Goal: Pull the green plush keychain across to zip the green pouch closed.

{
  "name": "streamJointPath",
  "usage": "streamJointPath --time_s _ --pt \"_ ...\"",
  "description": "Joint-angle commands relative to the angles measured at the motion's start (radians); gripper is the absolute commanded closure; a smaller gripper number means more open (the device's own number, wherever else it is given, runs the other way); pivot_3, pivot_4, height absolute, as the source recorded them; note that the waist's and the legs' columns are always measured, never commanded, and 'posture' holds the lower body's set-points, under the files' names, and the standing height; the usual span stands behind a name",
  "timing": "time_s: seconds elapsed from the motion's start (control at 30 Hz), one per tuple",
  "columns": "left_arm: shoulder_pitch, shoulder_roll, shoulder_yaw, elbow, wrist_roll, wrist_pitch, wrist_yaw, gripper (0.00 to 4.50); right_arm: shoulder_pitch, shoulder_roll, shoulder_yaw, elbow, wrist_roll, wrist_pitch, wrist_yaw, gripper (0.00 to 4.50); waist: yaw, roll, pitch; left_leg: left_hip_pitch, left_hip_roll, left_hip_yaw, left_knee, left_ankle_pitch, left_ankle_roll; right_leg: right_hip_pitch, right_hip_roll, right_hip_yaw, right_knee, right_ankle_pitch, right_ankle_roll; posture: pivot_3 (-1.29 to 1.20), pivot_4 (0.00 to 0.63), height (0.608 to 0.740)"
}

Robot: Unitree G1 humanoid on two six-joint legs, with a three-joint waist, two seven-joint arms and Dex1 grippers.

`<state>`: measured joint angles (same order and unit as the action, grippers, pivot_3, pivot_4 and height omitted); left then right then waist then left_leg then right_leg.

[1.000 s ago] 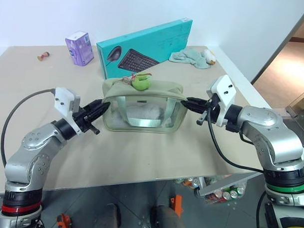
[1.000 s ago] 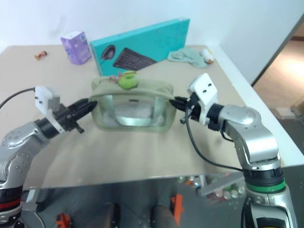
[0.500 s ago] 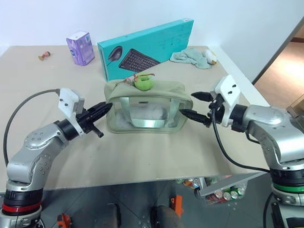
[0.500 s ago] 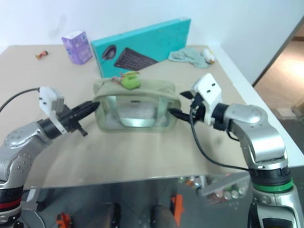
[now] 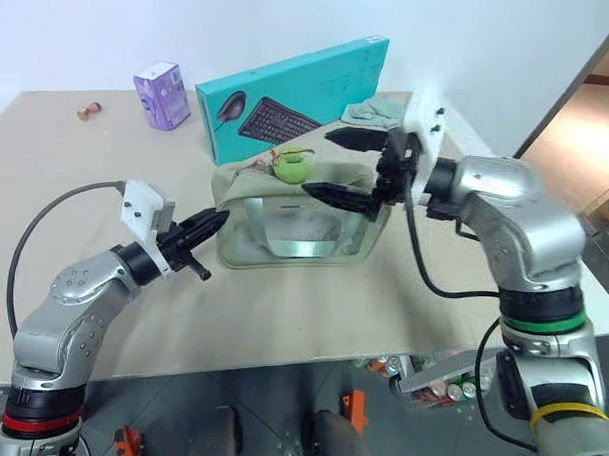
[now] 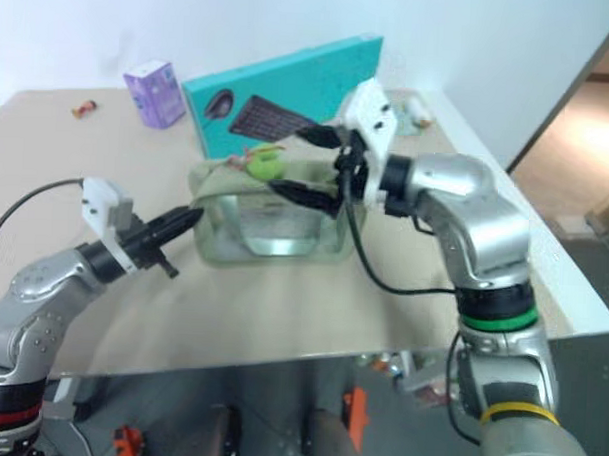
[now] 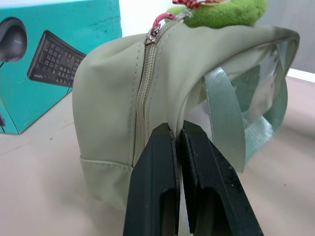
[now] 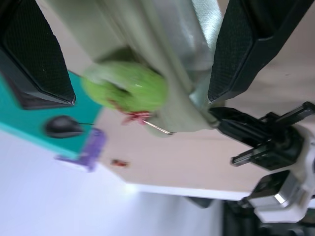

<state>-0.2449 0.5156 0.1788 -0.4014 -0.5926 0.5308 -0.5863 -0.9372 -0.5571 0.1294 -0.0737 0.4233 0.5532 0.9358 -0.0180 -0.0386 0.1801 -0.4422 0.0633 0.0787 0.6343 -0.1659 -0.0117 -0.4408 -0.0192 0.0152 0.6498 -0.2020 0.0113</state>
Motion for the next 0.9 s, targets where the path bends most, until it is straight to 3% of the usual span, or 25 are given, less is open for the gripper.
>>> streamJointPath --time_s 0.03,0.43,0.5,0.9 --pt "0.002 -0.008 -0.011 -0.048 -0.008 0.001 0.012 4.5 -0.065 0.013 0.003 0.079 -0.036 -0.095 0.05 0.04 0.0 0.0 0.0 0.0 0.0 0.0 0.0 0.0 0.0 0.0 0.0 0.0 0.0 0.0 0.0 0.0 0.15 0.74" --pt "0.008 -0.021 -0.025 -0.067 -0.005 0.0 0.037 4.5 -0.113 0.075 0.03 0.26 -0.1 -0.188 0.14 0.04 -0.001 0.0 0.0 0.0 0.0 -0.001 0.0 0.0 0.0 0.0 0.001 -0.001 0.0 0.0 0.0 0.0 0.15 0.74" --pt "0.007 -0.023 -0.027 -0.069 -0.004 0.0 0.04 4.5 -0.116 0.083 0.029 0.273 -0.1 -0.178 0.144 0.28 -0.001 0.0 0.0 0.0 0.0 0.0 0.0 0.0 0.0 0.0 0.001 -0.001 0.0 0.0 0.0 0.0 0.15 0.74" --pt "0.005 -0.021 -0.033 -0.072 -0.003 0.005 0.052 4.5 -0.113 0.091 0.025 0.298 -0.12 -0.165 0.165 4.45 -0.001 0.0 0.0 0.0 0.0 0.0 0.0 0.0 0.0 0.0 0.0 -0.001 0.0 0.0 0.0 0.0 0.15 0.74"
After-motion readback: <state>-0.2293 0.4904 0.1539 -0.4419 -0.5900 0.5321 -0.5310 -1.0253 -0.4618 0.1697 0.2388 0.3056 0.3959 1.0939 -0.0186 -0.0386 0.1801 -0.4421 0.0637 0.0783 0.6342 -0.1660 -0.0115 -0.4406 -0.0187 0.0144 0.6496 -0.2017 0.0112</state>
